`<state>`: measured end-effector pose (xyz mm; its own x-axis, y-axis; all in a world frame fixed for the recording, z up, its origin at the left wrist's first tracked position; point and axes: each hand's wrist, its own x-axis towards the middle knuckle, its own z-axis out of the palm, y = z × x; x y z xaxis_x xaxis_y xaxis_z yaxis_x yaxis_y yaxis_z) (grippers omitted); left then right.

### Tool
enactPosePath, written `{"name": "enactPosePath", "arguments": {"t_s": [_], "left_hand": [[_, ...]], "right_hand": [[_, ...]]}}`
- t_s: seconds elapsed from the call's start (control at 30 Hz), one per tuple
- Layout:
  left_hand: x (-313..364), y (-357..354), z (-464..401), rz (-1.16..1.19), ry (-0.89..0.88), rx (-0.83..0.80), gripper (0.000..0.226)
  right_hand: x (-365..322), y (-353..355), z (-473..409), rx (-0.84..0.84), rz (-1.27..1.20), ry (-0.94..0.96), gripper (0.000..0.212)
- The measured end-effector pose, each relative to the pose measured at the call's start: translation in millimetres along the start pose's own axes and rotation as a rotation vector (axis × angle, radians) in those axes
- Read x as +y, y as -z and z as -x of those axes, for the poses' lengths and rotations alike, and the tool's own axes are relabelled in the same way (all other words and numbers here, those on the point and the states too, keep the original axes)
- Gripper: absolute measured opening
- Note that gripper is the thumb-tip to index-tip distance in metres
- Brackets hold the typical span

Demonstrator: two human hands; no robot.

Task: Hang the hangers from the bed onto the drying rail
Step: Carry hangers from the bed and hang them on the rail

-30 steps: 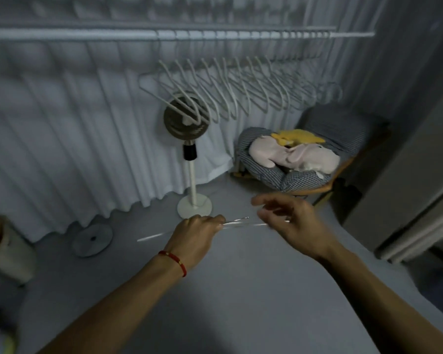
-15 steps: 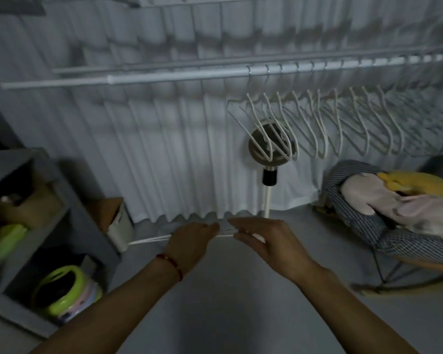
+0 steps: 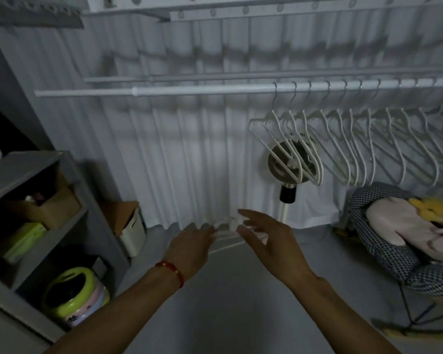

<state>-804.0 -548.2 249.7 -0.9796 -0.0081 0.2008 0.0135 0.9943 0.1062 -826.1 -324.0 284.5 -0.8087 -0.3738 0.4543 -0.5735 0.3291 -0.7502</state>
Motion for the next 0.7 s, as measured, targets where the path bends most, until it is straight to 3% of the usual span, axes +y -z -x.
{"name": "enactPosePath", "arguments": {"t_s": [0.07, 0.13, 0.23, 0.3, 0.37, 0.43, 0.57, 0.63, 0.7], "left_hand": [[-1.2, 7.1, -18.6, 0.18, 0.015, -0.022, 0.03], [1.7, 19.9, -43.5, 0.265, 0.031, -0.004, 0.03], [12.4, 47.9, -91.7, 0.321, 0.051, 0.057, 0.03], [15.8, 67.1, -123.2, 0.382, 0.076, 0.081, 0.029], [18.4, 86.0, -148.2, 0.425, 0.081, 0.101, 0.03], [18.2, 100.4, -168.0, 0.455, 0.069, 0.108, 0.026], [11.8, 131.3, -194.7, 0.507, 0.009, 0.099, 0.047], [1.8, 147.7, -206.0, 0.466, -0.011, 0.194, 0.055], [-13.3, 160.9, -220.4, 0.349, -0.05, 0.356, 0.042]], "right_hand": [[7.5, -2.0, -11.5, 0.038, -0.013, -0.209, 0.035], [5.7, -4.6, -24.0, -0.106, 0.028, -0.42, 0.042], [-9.2, -17.0, -36.6, -0.324, -0.219, -0.759, 0.082], [-23.4, -25.9, -47.1, -0.389, -0.408, -0.873, 0.101], [-33.9, -33.6, -61.7, -0.387, -0.553, -0.89, 0.088], [-44.0, -39.7, -76.7, -0.307, -0.611, -0.876, 0.056], [-49.4, -29.4, -107.6, -0.205, -0.487, -0.774, 0.024], [-47.2, -11.4, -126.6, -0.192, -0.472, -0.729, 0.029], [-41.5, 8.5, -145.9, -0.183, -0.51, -0.717, 0.045]]}}
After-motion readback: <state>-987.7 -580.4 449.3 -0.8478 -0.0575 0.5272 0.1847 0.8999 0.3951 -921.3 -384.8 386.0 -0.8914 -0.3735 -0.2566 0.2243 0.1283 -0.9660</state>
